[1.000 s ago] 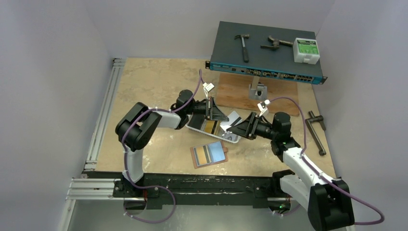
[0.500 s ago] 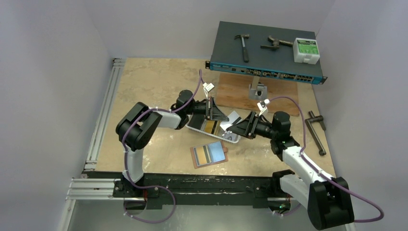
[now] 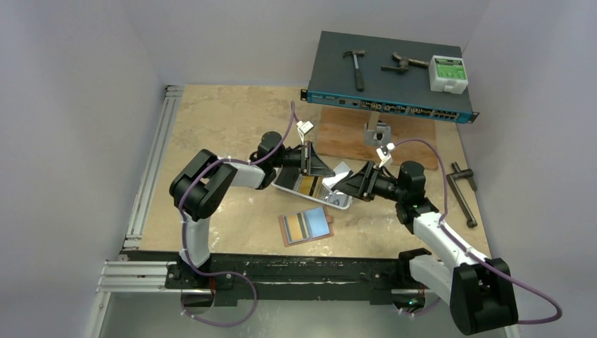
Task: Put the credit cards into the card holder
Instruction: Place the credit card in the storage box.
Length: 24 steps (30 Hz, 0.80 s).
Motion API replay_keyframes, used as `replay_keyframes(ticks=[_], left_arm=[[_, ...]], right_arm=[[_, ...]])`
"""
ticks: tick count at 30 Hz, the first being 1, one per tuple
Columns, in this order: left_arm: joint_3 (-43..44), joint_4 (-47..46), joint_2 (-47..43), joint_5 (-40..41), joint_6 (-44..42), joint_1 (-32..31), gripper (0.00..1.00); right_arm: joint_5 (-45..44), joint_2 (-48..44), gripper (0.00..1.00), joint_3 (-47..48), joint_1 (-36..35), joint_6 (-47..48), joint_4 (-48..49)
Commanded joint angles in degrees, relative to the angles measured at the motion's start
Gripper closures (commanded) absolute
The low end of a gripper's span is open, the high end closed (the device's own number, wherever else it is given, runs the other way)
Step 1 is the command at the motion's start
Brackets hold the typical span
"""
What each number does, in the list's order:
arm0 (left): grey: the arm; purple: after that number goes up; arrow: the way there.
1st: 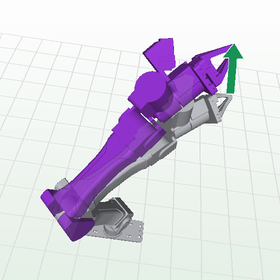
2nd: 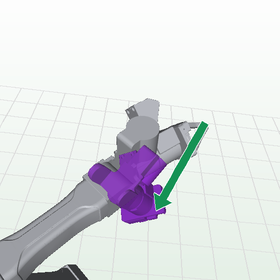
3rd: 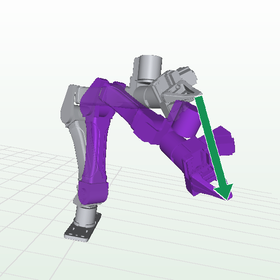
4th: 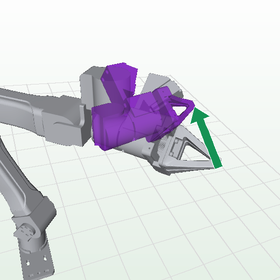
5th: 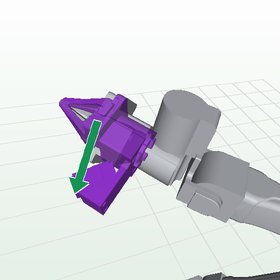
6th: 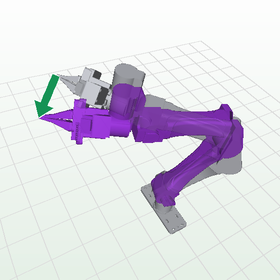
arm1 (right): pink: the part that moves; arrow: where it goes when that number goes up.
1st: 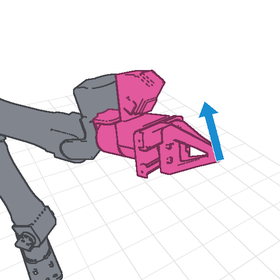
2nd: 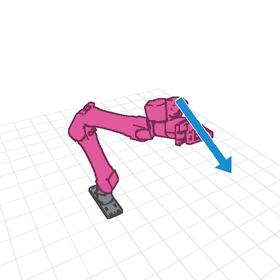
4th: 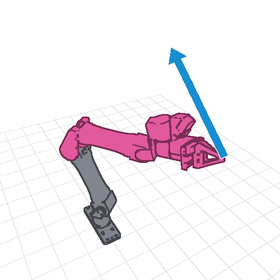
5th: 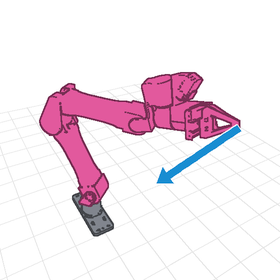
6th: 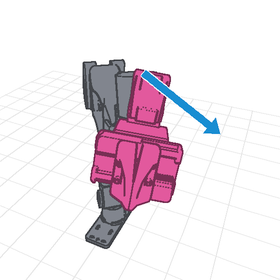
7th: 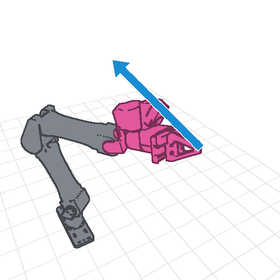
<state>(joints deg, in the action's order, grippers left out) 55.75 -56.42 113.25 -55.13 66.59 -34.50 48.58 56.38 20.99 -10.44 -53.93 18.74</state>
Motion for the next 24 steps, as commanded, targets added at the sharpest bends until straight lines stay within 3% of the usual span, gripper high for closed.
replay_keyframes(ticks=[1, 18, 24], left_arm=[[1.21, -4.55, 0.03, -0.99, 1.02, 0.15, 1.00], [1.18, -5.06, 0.04, -1.29, 1.35, 0.19, 1.00], [1.22, -5.60, 0.45, -1.38, 1.64, 0.06, 1.00]], right_arm=[[-1.11, 0.77, 0.46, 2.28, 0.06, 1.43, 1.12], [-2.10, 1.10, 0.46, 1.99, 0.10, 0.80, 2.35], [-3.13, 1.58, 0.48, 0.03, 0.06, -5.97, 13.52]])
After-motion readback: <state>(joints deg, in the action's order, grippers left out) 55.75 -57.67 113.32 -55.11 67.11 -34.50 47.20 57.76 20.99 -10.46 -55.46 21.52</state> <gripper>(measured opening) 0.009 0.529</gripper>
